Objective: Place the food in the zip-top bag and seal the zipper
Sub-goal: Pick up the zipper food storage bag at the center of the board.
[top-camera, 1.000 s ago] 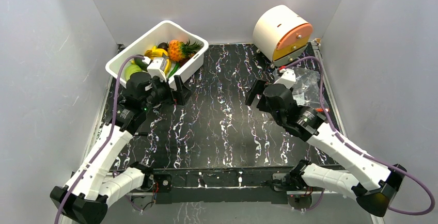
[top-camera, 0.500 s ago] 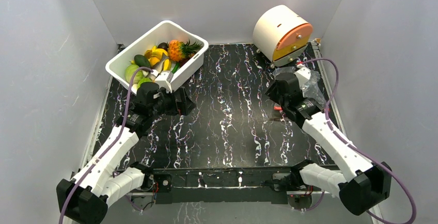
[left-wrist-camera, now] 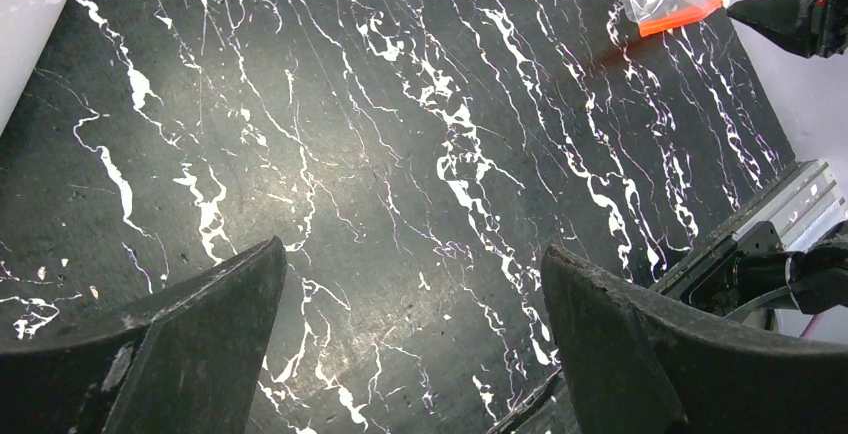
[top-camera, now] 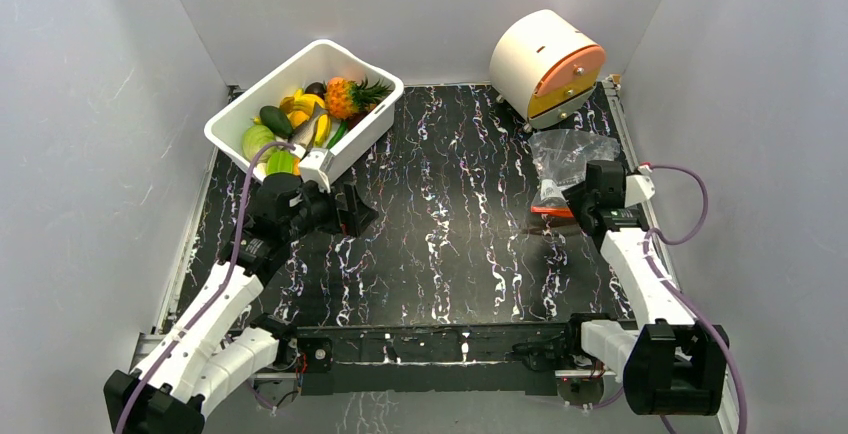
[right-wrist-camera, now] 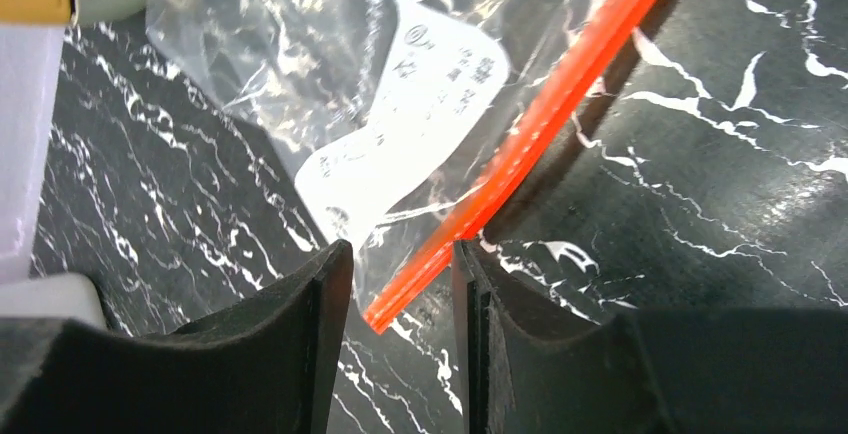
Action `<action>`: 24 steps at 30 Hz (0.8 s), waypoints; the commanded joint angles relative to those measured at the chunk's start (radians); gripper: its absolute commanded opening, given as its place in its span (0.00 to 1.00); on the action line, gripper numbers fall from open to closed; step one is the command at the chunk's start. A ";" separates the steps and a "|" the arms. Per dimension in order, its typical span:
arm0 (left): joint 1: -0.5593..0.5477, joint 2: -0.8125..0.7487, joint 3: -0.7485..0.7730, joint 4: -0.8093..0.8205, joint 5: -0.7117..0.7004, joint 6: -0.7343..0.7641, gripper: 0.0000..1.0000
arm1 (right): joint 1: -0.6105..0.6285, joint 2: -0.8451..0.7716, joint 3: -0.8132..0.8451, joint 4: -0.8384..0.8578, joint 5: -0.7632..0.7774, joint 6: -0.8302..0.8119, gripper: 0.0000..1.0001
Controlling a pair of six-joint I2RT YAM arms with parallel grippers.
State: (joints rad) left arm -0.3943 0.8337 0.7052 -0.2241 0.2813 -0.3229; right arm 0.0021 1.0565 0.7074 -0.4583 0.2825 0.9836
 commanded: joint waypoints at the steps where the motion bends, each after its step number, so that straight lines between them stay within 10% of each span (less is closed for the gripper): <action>1: 0.003 -0.038 0.007 0.018 0.037 0.034 0.98 | -0.072 -0.030 -0.040 0.112 -0.032 0.071 0.38; 24: 0.002 -0.061 0.012 0.004 0.068 0.057 0.98 | -0.153 0.082 -0.165 0.316 -0.131 0.153 0.37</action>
State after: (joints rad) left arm -0.3946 0.7776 0.7052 -0.2253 0.3241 -0.2798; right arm -0.1398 1.1221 0.5579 -0.2295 0.1459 1.1248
